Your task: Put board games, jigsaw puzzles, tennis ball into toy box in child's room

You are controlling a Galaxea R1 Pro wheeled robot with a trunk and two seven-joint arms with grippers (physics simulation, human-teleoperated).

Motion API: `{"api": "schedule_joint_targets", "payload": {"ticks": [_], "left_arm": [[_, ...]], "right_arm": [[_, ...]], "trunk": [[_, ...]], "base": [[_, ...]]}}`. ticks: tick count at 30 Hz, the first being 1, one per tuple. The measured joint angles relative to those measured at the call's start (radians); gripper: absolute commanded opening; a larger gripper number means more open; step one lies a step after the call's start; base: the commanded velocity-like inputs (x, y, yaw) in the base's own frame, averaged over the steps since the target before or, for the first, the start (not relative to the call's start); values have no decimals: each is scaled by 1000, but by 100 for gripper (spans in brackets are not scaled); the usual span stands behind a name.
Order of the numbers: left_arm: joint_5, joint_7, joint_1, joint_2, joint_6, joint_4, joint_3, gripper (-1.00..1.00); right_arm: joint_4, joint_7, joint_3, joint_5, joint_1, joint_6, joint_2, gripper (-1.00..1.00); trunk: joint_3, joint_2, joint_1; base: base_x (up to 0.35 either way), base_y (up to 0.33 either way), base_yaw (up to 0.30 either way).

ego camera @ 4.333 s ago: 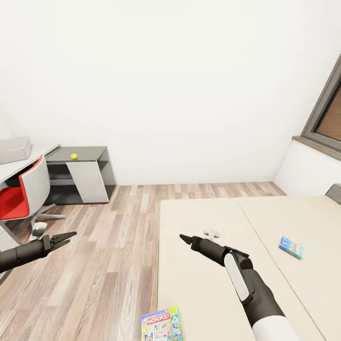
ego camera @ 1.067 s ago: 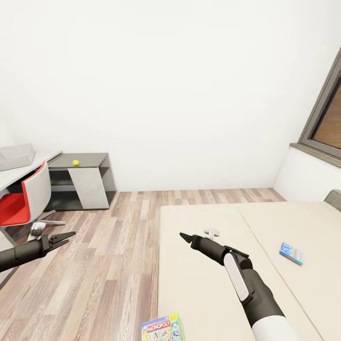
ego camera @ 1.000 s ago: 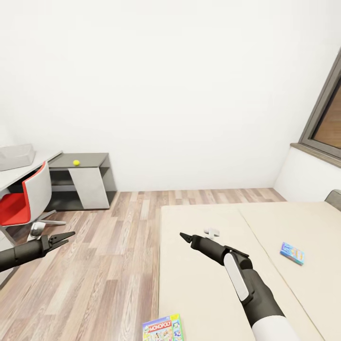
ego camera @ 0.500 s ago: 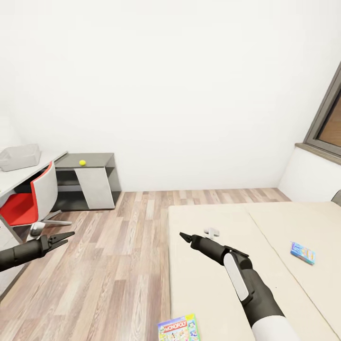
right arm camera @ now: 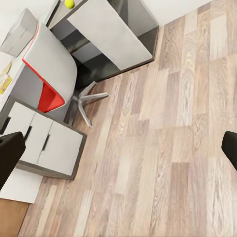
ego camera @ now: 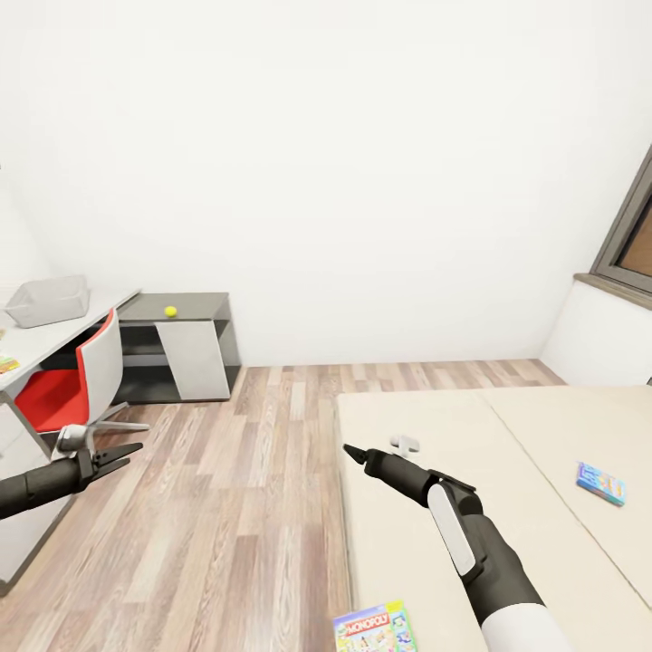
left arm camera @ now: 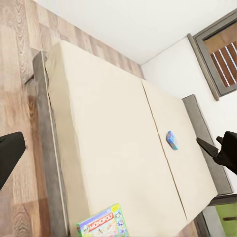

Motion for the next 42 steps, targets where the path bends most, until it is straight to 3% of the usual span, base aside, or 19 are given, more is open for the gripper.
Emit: {"api": "schedule_joint_targets", "payload": {"ticks": [31,42], "left_arm": [[0,0,0,0,0,0,0,100],[0,0,0,0,0,0,0,100]], "right_arm": [[0,1,-1,0,0,0,2,100],[1,1,-2,0,0,0,1,100]], "trunk": [[0,0,0],[2,0,0]], "base": [[0,231,-2],[0,275,-198]]}}
